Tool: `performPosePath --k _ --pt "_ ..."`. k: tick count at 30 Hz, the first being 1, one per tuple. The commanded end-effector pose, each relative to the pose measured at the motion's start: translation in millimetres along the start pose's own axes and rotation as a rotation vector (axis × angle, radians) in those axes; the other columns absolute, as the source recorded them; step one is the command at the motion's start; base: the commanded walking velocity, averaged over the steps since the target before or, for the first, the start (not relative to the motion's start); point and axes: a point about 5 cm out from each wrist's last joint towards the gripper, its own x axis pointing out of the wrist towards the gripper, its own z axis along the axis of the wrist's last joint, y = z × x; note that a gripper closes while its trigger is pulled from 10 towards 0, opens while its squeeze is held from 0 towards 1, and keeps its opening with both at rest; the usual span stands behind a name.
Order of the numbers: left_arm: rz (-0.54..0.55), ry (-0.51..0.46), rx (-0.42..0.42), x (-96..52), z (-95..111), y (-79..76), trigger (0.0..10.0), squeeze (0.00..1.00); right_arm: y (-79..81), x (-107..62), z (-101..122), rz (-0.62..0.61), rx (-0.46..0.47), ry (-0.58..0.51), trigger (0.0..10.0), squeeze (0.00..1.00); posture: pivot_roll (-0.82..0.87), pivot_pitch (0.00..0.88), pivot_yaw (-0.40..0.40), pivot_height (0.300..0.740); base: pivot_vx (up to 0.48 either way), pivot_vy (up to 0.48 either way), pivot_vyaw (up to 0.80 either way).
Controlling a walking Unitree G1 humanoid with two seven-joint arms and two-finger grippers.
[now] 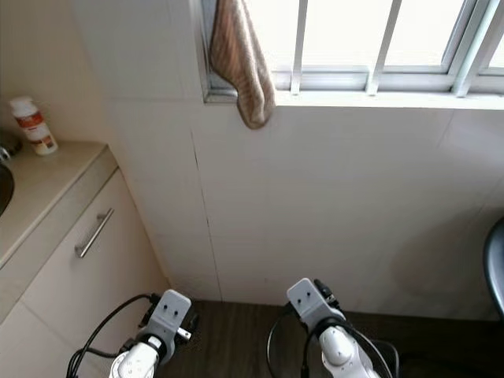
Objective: Kitchen organization
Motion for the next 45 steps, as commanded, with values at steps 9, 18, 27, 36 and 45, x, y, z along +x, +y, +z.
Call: performPosePath --k 9,18,27,36,45 --pt "0.011 -0.006 -0.014 -1.0 -3.1 -0.7 10.0 0.0 -2.6 0.9 -0.4 -0.007 0.002 -0.005 10.0 0.0 -0.04 0.0 0.011 0.74 0.0 0.0 -0.79" --pt "0.007 -0.008 -0.015 -1.0 -3.2 -2.7 10.0 0.0 -2.9 0.8 -1.2 -0.005 -0.005 -0.005 10.0 0.0 -0.04 0.0 0.008 0.74 0.0 0.0 -0.79" --pt "0.006 -0.008 -0.018 -1.5 -4.5 -3.1 10.0 0.0 -1.6 0.4 -1.6 -0.001 -0.012 -0.008 10.0 0.0 -0.04 0.0 0.009 0.74 0.0 0.0 -0.79" --pt "0.013 -0.015 0.029 -21.7 -6.0 -3.9 10.0 0.0 1.1 -18.0 4.8 0.052 -0.08 -0.085 10.0 0.0 -0.06 0.0 0.018 0.74 0.0 0.0 -0.7" --pt "0.006 -0.04 0.012 -36.1 -12.0 -10.0 10.0 0.0 14.3 -37.9 -5.2 0.14 -0.065 -0.136 10.0 0.0 -0.06 0.0 0.015 0.74 0.0 0.0 0.0"
